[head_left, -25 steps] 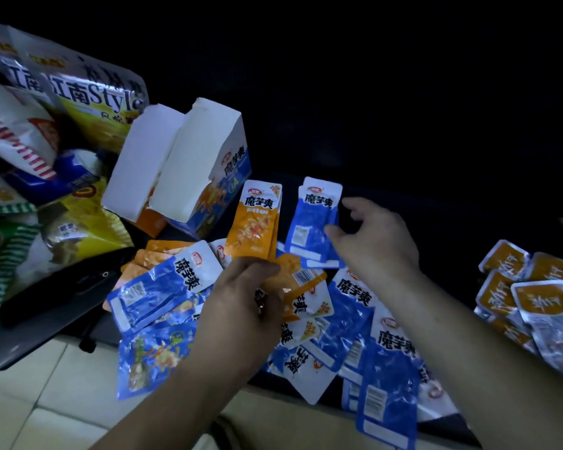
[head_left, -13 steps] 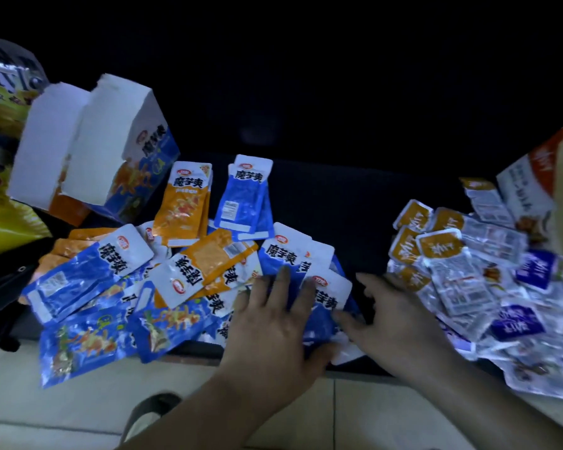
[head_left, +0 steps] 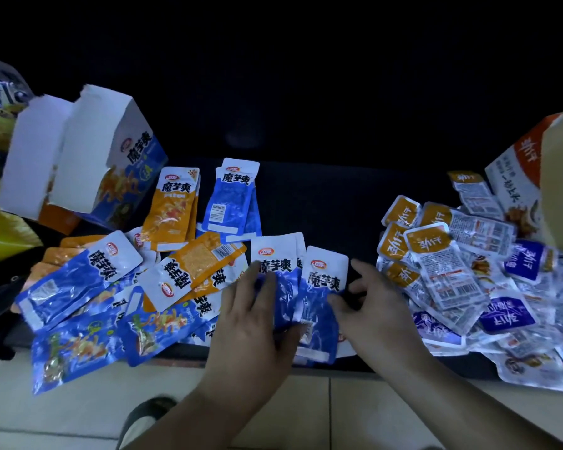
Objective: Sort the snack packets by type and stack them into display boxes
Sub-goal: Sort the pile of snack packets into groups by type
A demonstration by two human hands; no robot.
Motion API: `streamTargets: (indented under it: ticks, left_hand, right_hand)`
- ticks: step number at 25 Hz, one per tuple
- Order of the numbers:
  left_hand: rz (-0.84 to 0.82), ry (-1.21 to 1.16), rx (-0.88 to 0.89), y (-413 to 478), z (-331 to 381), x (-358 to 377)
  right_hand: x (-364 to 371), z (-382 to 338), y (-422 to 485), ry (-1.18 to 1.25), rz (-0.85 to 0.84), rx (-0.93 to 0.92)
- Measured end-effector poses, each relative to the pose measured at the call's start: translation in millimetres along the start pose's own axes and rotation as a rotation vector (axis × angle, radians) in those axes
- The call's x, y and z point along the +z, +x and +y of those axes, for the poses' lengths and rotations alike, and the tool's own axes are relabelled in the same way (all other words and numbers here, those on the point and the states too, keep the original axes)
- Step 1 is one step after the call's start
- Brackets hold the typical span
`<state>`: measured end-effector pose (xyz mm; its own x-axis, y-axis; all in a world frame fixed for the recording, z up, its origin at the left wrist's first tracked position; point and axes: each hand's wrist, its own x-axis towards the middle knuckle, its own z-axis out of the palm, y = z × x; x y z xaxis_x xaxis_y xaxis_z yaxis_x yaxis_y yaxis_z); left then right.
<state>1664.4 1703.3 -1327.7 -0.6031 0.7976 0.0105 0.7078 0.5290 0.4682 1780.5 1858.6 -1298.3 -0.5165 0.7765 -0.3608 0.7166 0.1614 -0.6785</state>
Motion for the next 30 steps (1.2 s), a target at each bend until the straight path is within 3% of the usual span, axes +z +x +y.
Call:
streamTargets:
  ticks: [4, 7, 11, 14, 21, 27, 30]
  left_hand:
    - [-0.063, 0.082, -0.014, -6, 15, 5]
    - [-0.086, -0.127, -0.008, -3, 41, 9]
    - [-0.023, -0.715, -0.381, 13, 36, 2]
    - [-0.098, -0.881, -0.582, 17, 37, -10]
    - [-0.203, -0.961, -0.446, 19, 68, -12]
    - [-0.021, -1.058, -0.421, 25, 45, -38]
    - [0.047, -1.086, -0.494, 31, 32, -43]
  right_hand:
    - [2, -3, -6, -0.02, 0.003, -0.032]
    - [5, -3, -6, -0.005, -0.001, -0.043]
    - [2, 5, -4, -0.029, 0.032, -0.041]
    - [4, 5, -9, -0.036, 0.023, -0.073]
    - [0, -2, -13, 0.236, -0.06, -0.037]
    - [-4, -35, -10, 0.525, -0.15, 0.019]
    - [1, -50, -11, 0.587, -0.202, 0.004]
